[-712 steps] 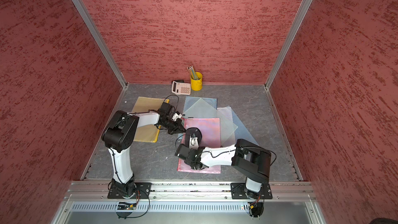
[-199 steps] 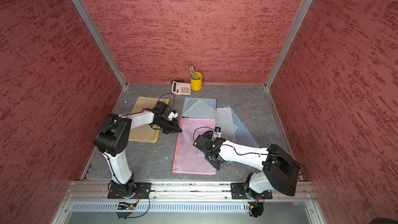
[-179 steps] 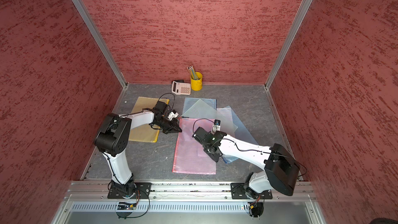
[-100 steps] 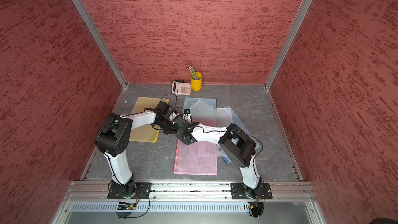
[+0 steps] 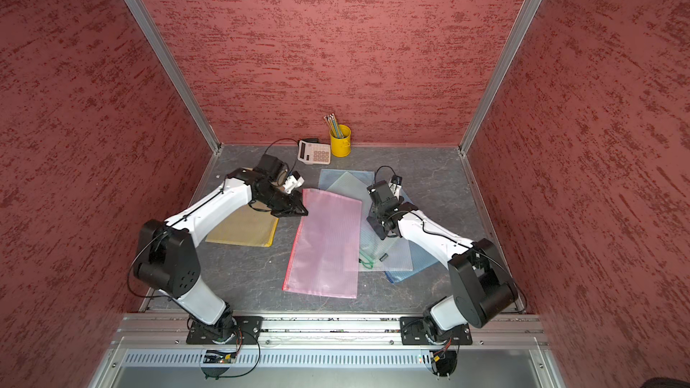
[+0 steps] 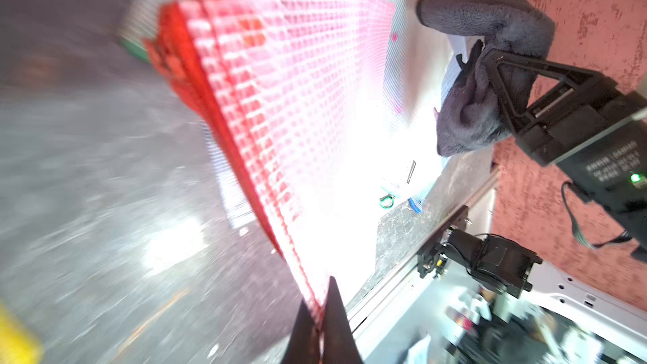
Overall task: Wipe the document bag
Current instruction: Wipe the dirt from the document bag, then adjust the document bag at the center of the board.
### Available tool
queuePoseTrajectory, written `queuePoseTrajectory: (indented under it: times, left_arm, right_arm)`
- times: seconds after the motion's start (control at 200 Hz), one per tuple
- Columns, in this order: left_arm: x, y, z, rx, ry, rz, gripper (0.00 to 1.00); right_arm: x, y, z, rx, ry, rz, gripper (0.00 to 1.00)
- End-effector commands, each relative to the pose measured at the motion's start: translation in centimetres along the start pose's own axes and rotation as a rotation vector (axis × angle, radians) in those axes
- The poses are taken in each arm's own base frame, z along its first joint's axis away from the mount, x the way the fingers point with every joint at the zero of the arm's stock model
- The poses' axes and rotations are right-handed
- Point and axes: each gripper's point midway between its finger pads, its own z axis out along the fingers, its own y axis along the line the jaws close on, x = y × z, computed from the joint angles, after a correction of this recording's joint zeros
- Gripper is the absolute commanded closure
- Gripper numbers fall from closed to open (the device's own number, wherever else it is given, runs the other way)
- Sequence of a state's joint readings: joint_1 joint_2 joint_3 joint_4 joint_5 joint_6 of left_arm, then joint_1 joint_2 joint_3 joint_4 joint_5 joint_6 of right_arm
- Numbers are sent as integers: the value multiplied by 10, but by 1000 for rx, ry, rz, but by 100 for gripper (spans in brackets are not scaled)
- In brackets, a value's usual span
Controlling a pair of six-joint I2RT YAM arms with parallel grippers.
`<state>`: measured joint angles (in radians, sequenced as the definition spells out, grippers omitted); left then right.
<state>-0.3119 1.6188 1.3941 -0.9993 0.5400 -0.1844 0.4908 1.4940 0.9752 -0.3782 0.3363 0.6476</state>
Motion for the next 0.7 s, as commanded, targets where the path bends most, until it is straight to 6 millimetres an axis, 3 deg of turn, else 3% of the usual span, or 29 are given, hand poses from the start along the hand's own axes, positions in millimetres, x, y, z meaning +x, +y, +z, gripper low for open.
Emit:
queuePoseTrajectory:
  times: [0.0, 0.16, 0.22, 0.286, 0.456, 0.696]
  left_arm:
    - [22, 32, -58, -227, 26, -7, 100]
    - [30, 54, -139, -481, -33, -42, 100]
    - [32, 50, -154, -537, -45, -60, 100]
    - [32, 39, -157, -575, -59, -75, 100]
    - [28, -3, -124, -678, -9, -36, 100]
    - [28, -50, 2, -706, 153, 38, 100]
  right_arm:
    - [-10, 25, 4, -64, 17, -87, 100]
    - [2, 33, 16, -102, 57, -111, 100]
    - [4, 32, 17, -108, 62, -120, 100]
    - [7, 30, 19, -105, 68, -130, 100]
    - [5, 23, 21, -101, 70, -129, 100]
    - [-6, 3, 14, -101, 43, -68, 100]
